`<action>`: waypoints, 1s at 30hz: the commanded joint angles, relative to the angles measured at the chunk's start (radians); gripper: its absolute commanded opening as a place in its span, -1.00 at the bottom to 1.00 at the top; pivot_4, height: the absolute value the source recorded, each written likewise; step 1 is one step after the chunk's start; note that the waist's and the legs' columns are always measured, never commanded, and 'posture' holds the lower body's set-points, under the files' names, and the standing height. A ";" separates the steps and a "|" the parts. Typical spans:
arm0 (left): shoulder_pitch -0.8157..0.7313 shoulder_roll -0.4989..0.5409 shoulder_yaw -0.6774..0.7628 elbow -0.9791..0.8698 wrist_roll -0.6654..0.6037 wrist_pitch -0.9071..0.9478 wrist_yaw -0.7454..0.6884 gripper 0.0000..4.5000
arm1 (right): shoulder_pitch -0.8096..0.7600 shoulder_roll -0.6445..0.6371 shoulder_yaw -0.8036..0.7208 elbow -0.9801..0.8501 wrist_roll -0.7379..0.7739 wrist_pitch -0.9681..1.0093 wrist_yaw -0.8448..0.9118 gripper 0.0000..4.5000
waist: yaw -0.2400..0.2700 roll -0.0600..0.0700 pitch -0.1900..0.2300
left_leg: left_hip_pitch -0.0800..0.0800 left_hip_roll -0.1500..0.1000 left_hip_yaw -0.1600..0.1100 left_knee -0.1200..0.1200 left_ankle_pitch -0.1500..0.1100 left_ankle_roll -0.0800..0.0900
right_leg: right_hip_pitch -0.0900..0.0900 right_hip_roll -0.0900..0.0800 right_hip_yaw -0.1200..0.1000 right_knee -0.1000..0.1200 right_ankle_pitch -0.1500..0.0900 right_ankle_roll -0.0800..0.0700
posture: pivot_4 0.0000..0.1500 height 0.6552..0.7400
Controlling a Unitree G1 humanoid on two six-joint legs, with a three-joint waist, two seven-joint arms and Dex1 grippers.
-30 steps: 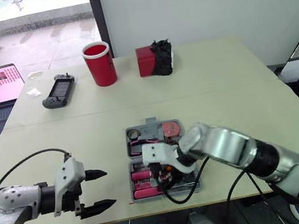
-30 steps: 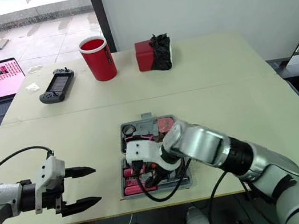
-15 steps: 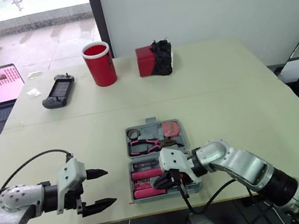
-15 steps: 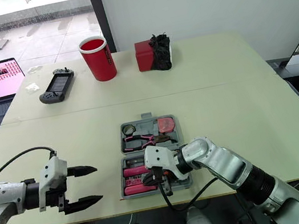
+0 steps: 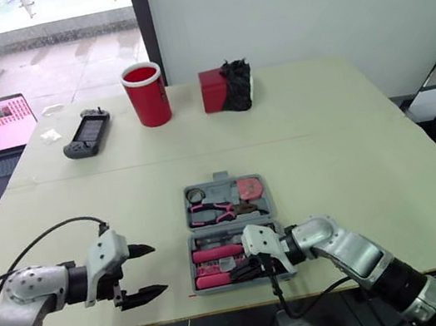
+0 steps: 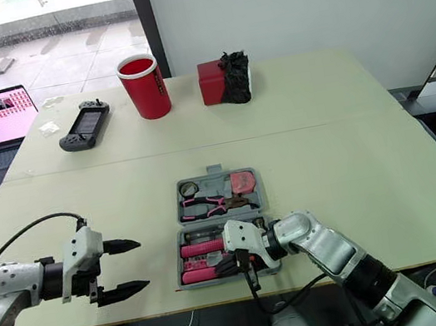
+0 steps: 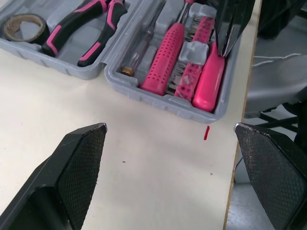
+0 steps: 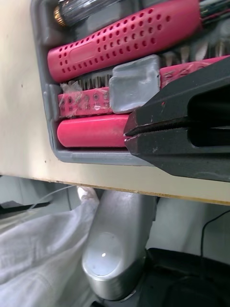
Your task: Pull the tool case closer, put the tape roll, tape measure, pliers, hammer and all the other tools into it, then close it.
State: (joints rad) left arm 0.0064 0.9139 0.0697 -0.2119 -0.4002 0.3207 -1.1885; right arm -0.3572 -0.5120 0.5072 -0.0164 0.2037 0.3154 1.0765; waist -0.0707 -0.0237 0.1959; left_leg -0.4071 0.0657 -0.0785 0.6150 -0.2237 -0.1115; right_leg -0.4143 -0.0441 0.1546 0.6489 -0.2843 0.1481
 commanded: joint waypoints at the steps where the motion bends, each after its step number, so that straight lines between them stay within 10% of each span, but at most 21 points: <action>1: -0.059 -0.029 -0.014 0.055 0.053 -0.047 0.046 1.00 | -0.004 -0.033 -0.153 -0.012 0.067 -0.056 0.016 -0.96 | 0.003 0.000 0.000 | 0.000 0.000 0.000 0.000 0.000 0.000 | 0.000 0.000 0.000 0.000 0.000 0.000 | 1.00 0.70; 6: -0.128 -0.067 -0.079 0.183 0.120 -0.072 0.059 1.00 | -0.080 -0.151 -0.242 0.154 -0.005 -0.152 0.048 -0.96 | 0.001 0.000 0.000 | 0.000 -0.001 0.000 0.001 0.000 0.000 | 0.001 0.000 0.000 -0.002 0.000 0.000 | 1.00 0.70; 15: -0.305 -0.171 -0.157 0.400 0.218 -0.133 0.114 -0.94 | -0.181 -0.209 -0.242 0.403 -0.139 -0.300 0.075 -1.00 | -0.001 0.001 0.000 | 0.000 -0.001 -0.001 0.000 0.000 0.000 | 0.001 0.000 0.000 0.000 0.002 0.004 | 1.00 0.70; 30: -0.390 -0.300 -0.215 0.585 0.279 -0.263 0.108 -0.99 | -0.198 -0.145 -0.228 0.463 -0.197 -0.356 0.087 -1.00 | 0.000 0.001 0.000 | 0.000 -0.001 -0.002 0.001 0.000 0.000 | 0.003 0.000 0.000 0.001 0.002 0.005 | 1.00 0.70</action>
State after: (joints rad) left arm -0.3683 0.6212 -0.1445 0.3681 -0.1256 0.0786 -1.0748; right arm -0.5377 -0.6707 0.2908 0.4468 0.0102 -0.0260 1.1589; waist -0.0703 -0.0231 0.1962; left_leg -0.4065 0.0649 -0.0801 0.6156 -0.2235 -0.1115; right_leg -0.4113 -0.0439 0.1542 0.6494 -0.2822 0.1531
